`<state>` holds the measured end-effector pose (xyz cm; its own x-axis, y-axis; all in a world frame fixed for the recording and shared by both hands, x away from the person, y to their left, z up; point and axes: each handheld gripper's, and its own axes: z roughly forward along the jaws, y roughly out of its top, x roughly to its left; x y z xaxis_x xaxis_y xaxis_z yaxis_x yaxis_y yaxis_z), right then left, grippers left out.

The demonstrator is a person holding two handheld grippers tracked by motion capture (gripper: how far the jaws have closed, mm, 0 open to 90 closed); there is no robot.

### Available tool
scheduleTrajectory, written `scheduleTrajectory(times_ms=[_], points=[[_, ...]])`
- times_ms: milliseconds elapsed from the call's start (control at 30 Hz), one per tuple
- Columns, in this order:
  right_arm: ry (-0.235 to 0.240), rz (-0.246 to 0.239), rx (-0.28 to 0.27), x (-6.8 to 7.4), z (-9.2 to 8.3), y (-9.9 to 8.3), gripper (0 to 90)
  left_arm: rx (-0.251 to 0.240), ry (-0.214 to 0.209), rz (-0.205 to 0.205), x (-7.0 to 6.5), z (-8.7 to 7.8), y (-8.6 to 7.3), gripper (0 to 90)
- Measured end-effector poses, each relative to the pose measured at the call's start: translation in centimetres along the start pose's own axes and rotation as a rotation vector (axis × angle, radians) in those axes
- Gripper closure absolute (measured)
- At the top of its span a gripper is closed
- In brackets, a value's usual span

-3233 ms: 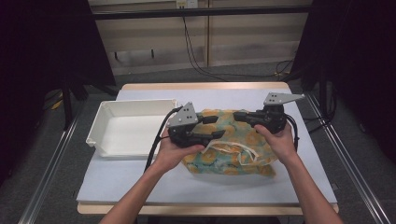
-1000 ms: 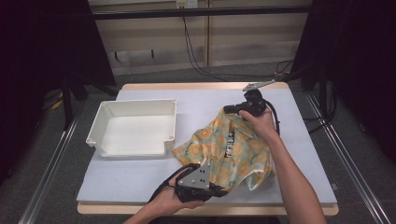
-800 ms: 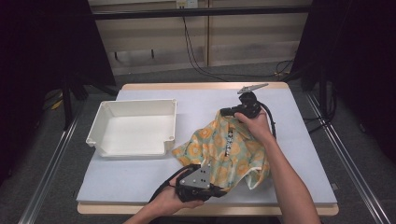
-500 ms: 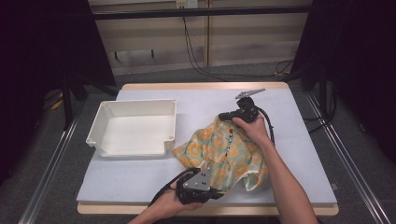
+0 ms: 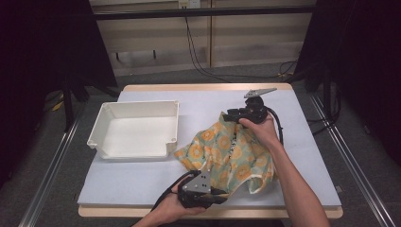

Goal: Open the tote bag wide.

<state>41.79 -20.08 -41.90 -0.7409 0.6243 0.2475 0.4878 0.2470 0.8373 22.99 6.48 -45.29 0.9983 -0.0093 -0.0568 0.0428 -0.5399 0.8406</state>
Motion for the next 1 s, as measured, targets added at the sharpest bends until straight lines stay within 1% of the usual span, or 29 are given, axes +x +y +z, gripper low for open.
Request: scheduleTrajectory(times_ms=[33, 67, 100, 133, 167, 200, 267, 300, 333, 367, 400, 433, 467, 500, 533, 567, 600, 633, 667, 733, 800, 833, 867, 900, 933, 967, 1000], points=[[-0.006, -0.004, -0.010, 0.2, -0.4, 0.2, 52.4, -0.009, 0.011, -0.010, -0.1, -0.1, 0.1, 72.6], [-0.006, -0.009, -0.017, 0.5, -0.7, 0.3, 52.0, -0.012, 0.012, -0.006, -0.1, -0.3, 0.2, 69.4], [-0.007, -0.018, -0.024, 0.6, -1.2, 0.5, 49.4, -0.029, 0.008, -0.014, -0.1, -0.5, 0.3, 68.6], [-0.012, -0.021, -0.030, 0.8, -1.6, 0.6, 45.9, -0.031, 0.018, -0.008, -0.1, -0.7, 0.4, 66.9], [-0.017, -0.022, -0.030, 1.0, -2.0, 0.7, 44.7, -0.043, 0.019, -0.018, 0.0, -0.8, 0.5, 63.7], [-0.016, -0.030, -0.033, 1.2, -2.4, 0.8, 43.4, -0.044, 0.024, -0.024, 0.0, -0.9, 0.6, 60.0], [-0.023, -0.037, -0.045, 1.6, -3.2, 1.0, 37.1, -0.053, 0.032, -0.028, 0.1, -1.2, 0.8, 57.1], [-0.026, -0.037, -0.051, 1.8, -3.7, 1.1, 35.4, -0.053, 0.035, -0.030, 0.1, -1.4, 0.9, 56.3], [-0.030, -0.038, -0.056, 2.0, -4.0, 1.2, 34.2, -0.069, 0.041, -0.032, 0.2, -1.6, 1.0, 54.9], [-0.030, -0.038, -0.056, 2.0, -4.0, 1.2, 34.2, -0.069, 0.041, -0.032, 0.2, -1.6, 1.0, 54.0], [-0.036, -0.051, -0.062, 2.4, -4.8, 1.3, 31.7, -0.080, 0.047, -0.035, 0.2, -2.0, 1.3, 53.8], [-0.036, -0.047, -0.066, 2.6, -5.2, 1.3, 31.5, -0.089, 0.052, -0.031, 0.3, -2.3, 1.4, 53.3], [-0.037, -0.053, -0.070, 2.8, -5.6, 1.2, 31.4, -0.104, 0.054, -0.039, 0.3, -2.6, 1.6, 52.9], [-0.037, -0.053, -0.070, 2.8, -5.6, 1.2, 31.4, -0.104, 0.054, -0.039, 0.3, -2.6, 1.6, 52.4], [-0.038, -0.060, -0.076, 3.1, -6.0, 1.1, 31.4, -0.114, 0.061, -0.041, 0.5, -3.0, 1.7, 52.4], [-0.036, -0.062, -0.082, 3.5, -6.5, 0.9, 31.3, -0.129, 0.064, -0.052, 0.6, -3.3, 1.8, 52.1], [-0.035, -0.063, -0.086, 3.7, -6.9, 0.7, 31.3, -0.132, 0.056, -0.058, 0.8, -3.6, 1.9, 52.1], [-0.035, -0.059, -0.087, 4.0, -7.3, 0.4, 31.3, -0.133, 0.062, -0.063, 1.0, -4.0, 2.1, 51.9], [-0.025, -0.070, -0.069, 4.6, -7.8, 0.0, 31.3, -0.158, 0.065, -0.079, 1.3, -4.6, 2.3, 52.9], [-0.031, -0.082, -0.046, 5.4, -8.4, -0.5, 33.0, -0.173, 0.085, -0.092, 1.8, -5.3, 2.6, 54.7], [-0.018, -0.090, -0.036, 6.1, -9.0, -1.0, 35.0, -0.175, 0.123, -0.083, 2.3, -5.9, 2.9, 55.3], [-0.018, -0.090, -0.036, 6.1, -9.0, -1.0, 35.0, -0.175, 0.123, -0.083, 2.3, -5.9, 2.9, 55.9], [-0.001, -0.107, -0.029, 6.9, -9.3, -1.4, 38.8, -0.186, 0.138, -0.087, 2.9, -6.2, 3.3, 56.0], [0.000, -0.111, -0.019, 7.2, -9.3, -1.5, 40.1, -0.191, 0.141, -0.083, 3.2, -6.2, 3.5, 56.0], [-0.008, -0.121, -0.003, 7.5, -9.3, -1.7, 41.4, -0.198, 0.141, -0.085, 3.6, -6.2, 3.8, 56.0], [-0.010, -0.125, 0.007, 7.9, -9.3, -1.9, 42.2, -0.204, 0.152, -0.086, 4.0, -6.1, 4.1, 55.8], [-0.009, -0.127, 0.013, 8.1, -9.2, -2.1, 42.5, -0.198, 0.155, -0.085, 4.5, -6.0, 4.5, 55.2]])
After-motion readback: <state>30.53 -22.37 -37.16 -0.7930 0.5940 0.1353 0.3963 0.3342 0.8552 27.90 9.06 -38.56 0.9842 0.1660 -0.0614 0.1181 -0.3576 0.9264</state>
